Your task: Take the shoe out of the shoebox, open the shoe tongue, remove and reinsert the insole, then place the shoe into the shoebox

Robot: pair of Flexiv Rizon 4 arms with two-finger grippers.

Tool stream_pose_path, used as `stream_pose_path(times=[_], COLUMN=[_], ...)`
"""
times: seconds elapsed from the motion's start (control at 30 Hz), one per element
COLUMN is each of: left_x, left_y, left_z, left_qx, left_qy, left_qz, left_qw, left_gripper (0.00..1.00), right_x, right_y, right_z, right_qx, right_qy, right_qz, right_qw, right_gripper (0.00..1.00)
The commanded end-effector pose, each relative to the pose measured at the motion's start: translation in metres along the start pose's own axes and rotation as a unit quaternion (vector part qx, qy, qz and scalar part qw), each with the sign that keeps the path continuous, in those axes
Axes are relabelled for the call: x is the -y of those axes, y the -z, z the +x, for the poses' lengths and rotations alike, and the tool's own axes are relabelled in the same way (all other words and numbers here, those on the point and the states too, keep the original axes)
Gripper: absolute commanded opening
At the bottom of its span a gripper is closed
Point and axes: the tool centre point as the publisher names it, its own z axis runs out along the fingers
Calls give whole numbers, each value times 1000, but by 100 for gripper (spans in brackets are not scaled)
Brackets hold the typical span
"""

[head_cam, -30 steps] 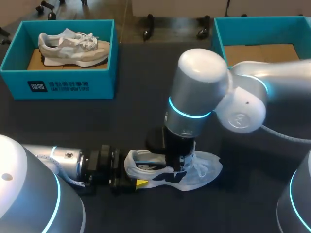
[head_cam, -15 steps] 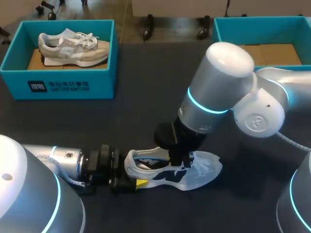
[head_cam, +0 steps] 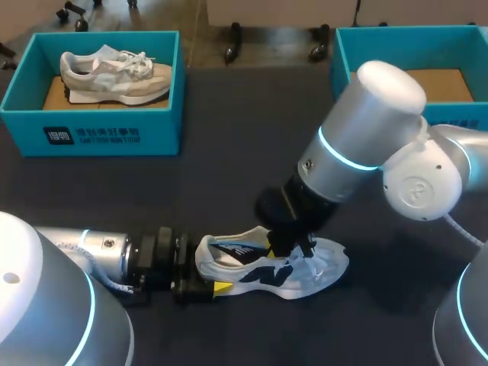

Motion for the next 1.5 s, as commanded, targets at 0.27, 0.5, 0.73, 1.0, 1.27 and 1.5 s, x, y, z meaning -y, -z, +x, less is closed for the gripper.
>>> stream_pose_path(times=[0.27, 0.5, 0.73, 1.0, 1.27, 1.5], left_x=[-2, -2, -2, -2, -2, -2], left_y=[0, 0, 0, 0, 0, 0], left_z=[0, 0, 0, 0, 0, 0], left_qx=[1, 1, 1, 1, 1, 1], left_qy=[0, 0, 0, 0, 0, 0], left_qz=[1, 1, 1, 1, 1, 1], left_qw=[1000, 1000, 1000, 1000, 1000, 1000], left_gripper=[0, 0, 0, 0, 0, 0], right_x=[-1, -26, -44, -54, -56, -56], right_y=[8, 1, -2, -3, 4, 23], right_z=[0, 0, 0, -2, -6, -2], right_qx=[-13, -55, -51, -55, -31, 16], right_qy=[24, 74, 91, 98, 76, 49], right_qz=[-12, 47, 68, 84, 85, 89], right_qw=[1000, 995, 992, 990, 993, 995], right_gripper=[0, 0, 0, 18, 64, 61])
